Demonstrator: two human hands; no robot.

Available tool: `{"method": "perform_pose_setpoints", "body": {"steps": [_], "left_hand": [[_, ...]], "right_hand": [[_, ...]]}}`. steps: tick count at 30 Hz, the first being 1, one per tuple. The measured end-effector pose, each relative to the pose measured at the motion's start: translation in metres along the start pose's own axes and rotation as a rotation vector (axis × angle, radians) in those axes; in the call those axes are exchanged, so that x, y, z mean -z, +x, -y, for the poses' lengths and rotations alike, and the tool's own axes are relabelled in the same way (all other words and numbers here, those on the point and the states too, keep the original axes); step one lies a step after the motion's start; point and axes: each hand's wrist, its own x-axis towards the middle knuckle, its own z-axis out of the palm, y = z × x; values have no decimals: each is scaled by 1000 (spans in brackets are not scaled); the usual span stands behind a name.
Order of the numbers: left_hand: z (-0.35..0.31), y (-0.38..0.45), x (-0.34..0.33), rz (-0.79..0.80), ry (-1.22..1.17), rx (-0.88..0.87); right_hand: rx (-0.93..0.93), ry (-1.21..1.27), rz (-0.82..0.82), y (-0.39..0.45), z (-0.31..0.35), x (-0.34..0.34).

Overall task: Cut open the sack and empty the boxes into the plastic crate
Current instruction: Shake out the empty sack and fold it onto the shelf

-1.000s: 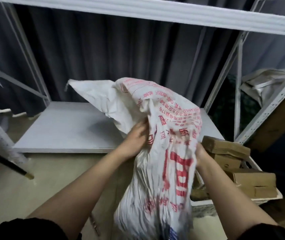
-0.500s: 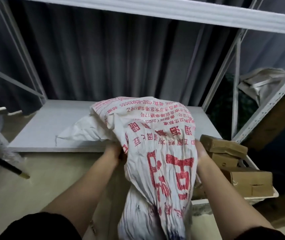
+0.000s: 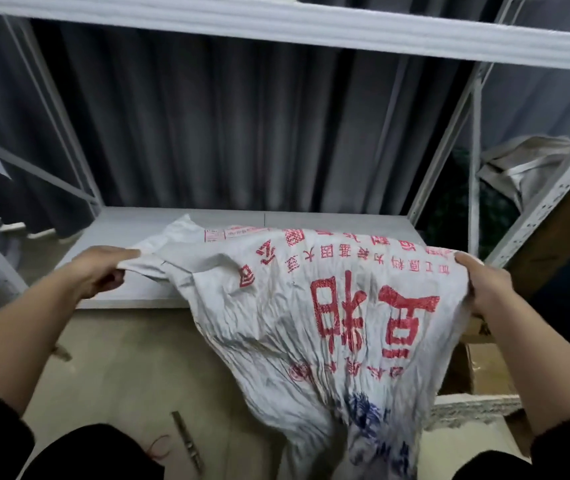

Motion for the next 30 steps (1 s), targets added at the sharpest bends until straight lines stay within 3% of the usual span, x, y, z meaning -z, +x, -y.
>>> {"method": "perform_pose_setpoints", "body": {"steps": [3,6,8,10,13,15,18,20,25,30], "left_hand": [[0,-7,-14,-77,-285,1],[5,-25,-60,252,-651,34],[9,-35,-91,392,-632,73],[9,-39,-115,349,-643,86],[2,-32,-127,176,-530,-70],[-4,-28,-130,152,-492,-148],[-15,-21,-129,84,-640,-156],[-25,-12,-125,-16,-782,-140],[-37,12,-90,-196,-925,21],[-49,15,-61,20,-697,-74]], "right_hand": [[-4,44,-72,-1,0,4],[-48,195,127,15,-14,-10],[-110,271,278,16,-18,-23],[-171,395,403,5,-18,-29],[-125,574,459,-13,-19,-34],[-49,534,489,-17,-22,-36],[104,323,563,-30,-21,-50],[201,266,521,-32,-19,-56],[222,267,146,-13,-3,-41],[284,214,36,-8,11,-30]]}}
